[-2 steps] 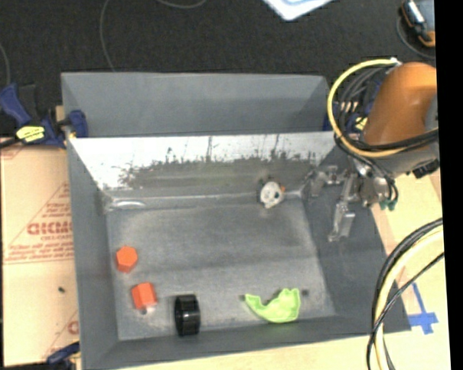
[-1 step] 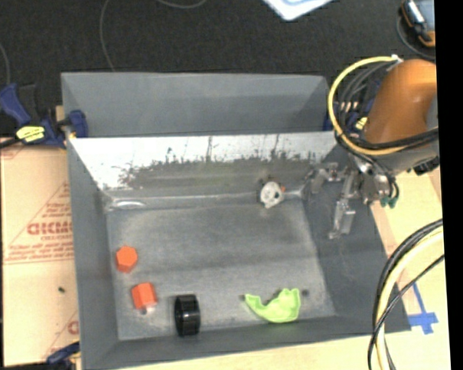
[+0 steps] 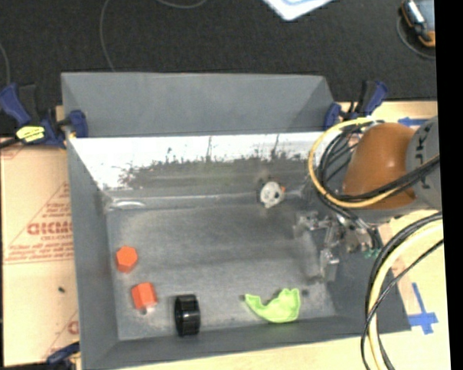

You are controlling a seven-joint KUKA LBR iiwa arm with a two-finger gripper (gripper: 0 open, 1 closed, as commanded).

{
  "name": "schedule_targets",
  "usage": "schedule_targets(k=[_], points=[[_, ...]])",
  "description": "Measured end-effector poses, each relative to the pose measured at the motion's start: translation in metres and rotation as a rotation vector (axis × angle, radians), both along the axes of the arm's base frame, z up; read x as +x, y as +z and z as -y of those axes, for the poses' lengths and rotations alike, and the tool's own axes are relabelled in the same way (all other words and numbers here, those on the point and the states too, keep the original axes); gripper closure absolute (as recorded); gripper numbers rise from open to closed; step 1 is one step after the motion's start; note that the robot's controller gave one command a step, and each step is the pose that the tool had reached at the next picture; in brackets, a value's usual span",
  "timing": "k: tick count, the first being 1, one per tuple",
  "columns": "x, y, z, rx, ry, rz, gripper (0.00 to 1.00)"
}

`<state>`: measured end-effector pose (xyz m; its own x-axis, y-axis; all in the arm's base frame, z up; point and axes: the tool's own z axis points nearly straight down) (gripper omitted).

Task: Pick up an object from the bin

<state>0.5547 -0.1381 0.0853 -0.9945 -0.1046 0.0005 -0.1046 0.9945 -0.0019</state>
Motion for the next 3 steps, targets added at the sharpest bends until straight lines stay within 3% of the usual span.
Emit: schedule_targets(k=[1, 2, 3], points=[[-0.005, -0.016, 0.002, -0.002, 0.015, 0.007, 0.00], [-0.030, 0.065, 0.001, 0.001, 0.110, -0.001, 0.00], [0.051, 0.133, -0.038, -0.003, 0.118, 0.009, 0.00]])
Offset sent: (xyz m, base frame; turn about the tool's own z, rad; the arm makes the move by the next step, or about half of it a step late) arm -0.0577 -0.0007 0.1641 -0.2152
